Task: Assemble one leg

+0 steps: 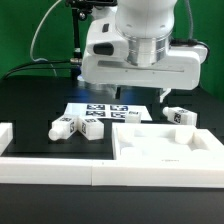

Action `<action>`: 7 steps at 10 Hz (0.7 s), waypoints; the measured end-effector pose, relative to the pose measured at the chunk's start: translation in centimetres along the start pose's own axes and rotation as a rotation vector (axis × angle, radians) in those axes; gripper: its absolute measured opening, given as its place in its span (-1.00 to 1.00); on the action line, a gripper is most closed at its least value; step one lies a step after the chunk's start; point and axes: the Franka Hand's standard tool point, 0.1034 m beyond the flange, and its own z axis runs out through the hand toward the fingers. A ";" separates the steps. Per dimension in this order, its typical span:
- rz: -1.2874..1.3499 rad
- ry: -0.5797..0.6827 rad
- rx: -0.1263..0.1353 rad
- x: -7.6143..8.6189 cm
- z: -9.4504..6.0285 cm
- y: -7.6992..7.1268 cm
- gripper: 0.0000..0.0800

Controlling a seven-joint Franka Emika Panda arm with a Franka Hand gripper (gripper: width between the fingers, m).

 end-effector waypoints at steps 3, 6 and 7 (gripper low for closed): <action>0.003 -0.017 -0.004 0.8 0.2 0.2 0.62; 0.054 -0.215 0.064 -0.3 3.0 0.7 0.62; 0.047 -0.226 0.062 -0.2 3.1 0.7 0.62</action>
Offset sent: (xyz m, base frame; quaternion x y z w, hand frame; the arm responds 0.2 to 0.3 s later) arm 0.0000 0.0000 0.0000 0.0000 0.0000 0.0000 1.0000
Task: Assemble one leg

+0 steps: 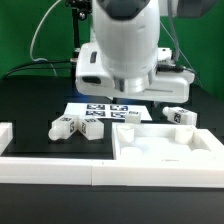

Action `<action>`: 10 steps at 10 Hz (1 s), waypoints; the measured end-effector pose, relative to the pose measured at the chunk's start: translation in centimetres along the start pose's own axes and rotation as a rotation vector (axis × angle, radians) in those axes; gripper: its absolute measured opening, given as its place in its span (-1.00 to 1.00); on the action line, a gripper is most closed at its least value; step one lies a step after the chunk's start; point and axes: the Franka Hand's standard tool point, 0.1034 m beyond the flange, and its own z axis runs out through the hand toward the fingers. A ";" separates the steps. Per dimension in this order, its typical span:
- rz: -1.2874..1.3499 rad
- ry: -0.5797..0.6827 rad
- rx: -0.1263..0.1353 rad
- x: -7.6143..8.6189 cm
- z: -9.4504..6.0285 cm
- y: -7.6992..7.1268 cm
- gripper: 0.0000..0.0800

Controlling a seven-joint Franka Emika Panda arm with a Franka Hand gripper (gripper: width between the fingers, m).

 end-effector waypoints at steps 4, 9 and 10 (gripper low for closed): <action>-0.005 0.013 -0.003 0.2 -0.1 -0.2 0.62; 0.019 -0.072 0.005 0.3 2.6 -0.2 0.62; 0.020 -0.070 0.007 0.4 2.6 -0.1 0.62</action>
Offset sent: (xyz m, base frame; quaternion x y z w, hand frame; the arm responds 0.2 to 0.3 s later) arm 0.0000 0.0000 0.0000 0.0000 0.0000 0.0000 1.0000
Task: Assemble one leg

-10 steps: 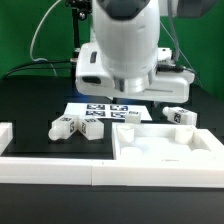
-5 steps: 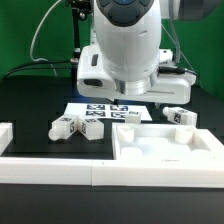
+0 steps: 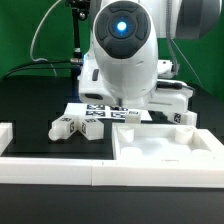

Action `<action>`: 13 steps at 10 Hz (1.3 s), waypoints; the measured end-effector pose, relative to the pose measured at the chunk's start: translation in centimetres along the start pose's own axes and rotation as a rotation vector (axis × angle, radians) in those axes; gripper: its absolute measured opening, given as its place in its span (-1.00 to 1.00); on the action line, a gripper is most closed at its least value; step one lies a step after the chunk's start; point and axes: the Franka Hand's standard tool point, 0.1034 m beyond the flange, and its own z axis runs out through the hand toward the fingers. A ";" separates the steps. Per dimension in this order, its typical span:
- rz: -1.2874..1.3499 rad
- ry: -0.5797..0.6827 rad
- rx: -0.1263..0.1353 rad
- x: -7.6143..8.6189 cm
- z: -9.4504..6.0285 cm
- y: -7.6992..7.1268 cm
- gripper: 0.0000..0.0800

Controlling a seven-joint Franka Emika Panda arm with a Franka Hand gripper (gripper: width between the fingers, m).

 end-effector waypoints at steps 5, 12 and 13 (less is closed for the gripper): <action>0.043 -0.075 0.003 0.5 3.5 0.7 0.62; 0.035 -0.061 -0.002 0.3 2.9 0.4 -0.29; 0.024 -0.046 -0.002 -0.4 1.8 -0.1 -0.29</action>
Offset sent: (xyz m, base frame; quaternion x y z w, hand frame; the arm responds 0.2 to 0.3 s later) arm -0.0316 0.0126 -0.0250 -0.0023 -0.0236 0.0274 0.9993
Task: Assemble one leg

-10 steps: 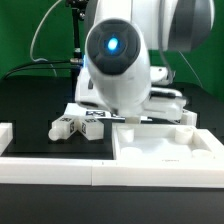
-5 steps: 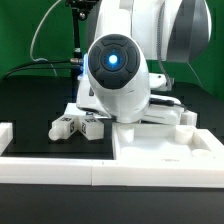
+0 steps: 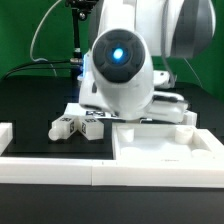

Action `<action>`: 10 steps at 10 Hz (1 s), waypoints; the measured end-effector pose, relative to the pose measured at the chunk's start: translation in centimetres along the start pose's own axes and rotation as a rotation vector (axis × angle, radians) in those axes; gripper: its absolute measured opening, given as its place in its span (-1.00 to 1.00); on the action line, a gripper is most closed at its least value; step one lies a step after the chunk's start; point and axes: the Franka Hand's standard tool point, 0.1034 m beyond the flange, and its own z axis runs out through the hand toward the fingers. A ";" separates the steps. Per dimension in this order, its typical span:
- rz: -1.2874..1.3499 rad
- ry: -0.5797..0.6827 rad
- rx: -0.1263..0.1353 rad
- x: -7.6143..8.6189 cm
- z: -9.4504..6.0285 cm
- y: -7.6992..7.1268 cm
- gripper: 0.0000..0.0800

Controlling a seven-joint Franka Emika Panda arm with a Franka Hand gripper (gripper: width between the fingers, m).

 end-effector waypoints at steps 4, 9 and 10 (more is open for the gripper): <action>-0.065 0.079 -0.013 -2.2 -5.7 -1.5 -0.29; -0.125 0.303 -0.017 -2.9 -11.2 -4.3 -0.29; -0.126 0.344 -0.012 -3.4 -13.2 -5.2 -0.29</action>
Offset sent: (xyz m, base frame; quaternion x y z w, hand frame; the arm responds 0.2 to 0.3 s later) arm 0.0386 0.0063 0.0274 -0.0703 0.0069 -0.0796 0.9943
